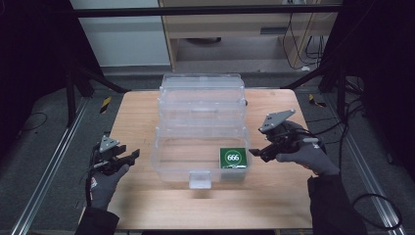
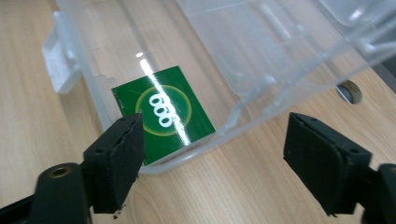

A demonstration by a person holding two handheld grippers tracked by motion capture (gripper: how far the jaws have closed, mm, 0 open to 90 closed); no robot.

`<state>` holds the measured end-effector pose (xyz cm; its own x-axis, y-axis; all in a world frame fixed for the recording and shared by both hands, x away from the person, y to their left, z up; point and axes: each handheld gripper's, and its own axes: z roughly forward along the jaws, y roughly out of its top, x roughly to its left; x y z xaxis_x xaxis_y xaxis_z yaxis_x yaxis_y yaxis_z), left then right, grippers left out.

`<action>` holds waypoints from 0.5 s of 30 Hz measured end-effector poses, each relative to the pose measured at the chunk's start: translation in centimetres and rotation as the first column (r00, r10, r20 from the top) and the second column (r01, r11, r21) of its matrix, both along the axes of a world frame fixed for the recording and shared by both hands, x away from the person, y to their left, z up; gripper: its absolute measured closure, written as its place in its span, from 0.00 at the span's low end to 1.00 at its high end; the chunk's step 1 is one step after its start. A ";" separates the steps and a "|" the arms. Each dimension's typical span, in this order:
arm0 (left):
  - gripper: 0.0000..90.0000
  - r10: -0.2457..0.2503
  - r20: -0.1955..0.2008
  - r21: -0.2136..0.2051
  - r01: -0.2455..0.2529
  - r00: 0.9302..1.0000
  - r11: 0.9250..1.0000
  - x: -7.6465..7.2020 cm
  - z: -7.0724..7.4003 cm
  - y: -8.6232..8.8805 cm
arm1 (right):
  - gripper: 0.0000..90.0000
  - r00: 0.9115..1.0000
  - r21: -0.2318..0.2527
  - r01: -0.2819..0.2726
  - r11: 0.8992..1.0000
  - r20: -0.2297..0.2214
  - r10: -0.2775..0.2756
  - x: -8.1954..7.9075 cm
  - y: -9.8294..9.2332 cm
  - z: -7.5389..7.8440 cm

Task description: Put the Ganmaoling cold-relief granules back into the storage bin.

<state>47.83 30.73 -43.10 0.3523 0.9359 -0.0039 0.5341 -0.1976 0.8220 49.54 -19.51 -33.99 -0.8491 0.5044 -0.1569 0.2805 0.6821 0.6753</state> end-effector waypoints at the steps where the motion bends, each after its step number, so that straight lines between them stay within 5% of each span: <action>1: 0.45 -0.003 0.004 -0.003 0.003 1.000 1.000 0.0 0.0 0.0 | 0.27 1.000 0.021 0.023 1.000 0.009 -0.023 -0.2 -0.5 -0.3; 7: 0.46 -0.012 0.013 -0.008 0.012 1.000 1.000 -0.1 0.1 -0.1 | 0.35 0.992 0.169 0.119 0.979 0.032 -0.126 -1.0 -2.7 -1.1; 12: 0.48 -0.015 0.027 0.004 0.015 1.000 1.000 -0.2 0.2 -0.2 | 0.40 0.973 0.292 0.196 0.936 0.058 -0.222 -1.5 -4.4 -1.6; 15: 0.49 -0.020 0.047 0.006 0.020 0.999 1.000 -0.2 0.3 -0.2 | 0.40 0.960 0.313 0.239 0.919 0.064 -0.272 -1.7 -5.0 -2.1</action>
<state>47.62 30.55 -42.77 0.3706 0.9286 0.0178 0.4910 -0.2121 0.8450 47.79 -24.49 -36.05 -0.6722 0.7390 -0.0454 0.3351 0.3583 0.8714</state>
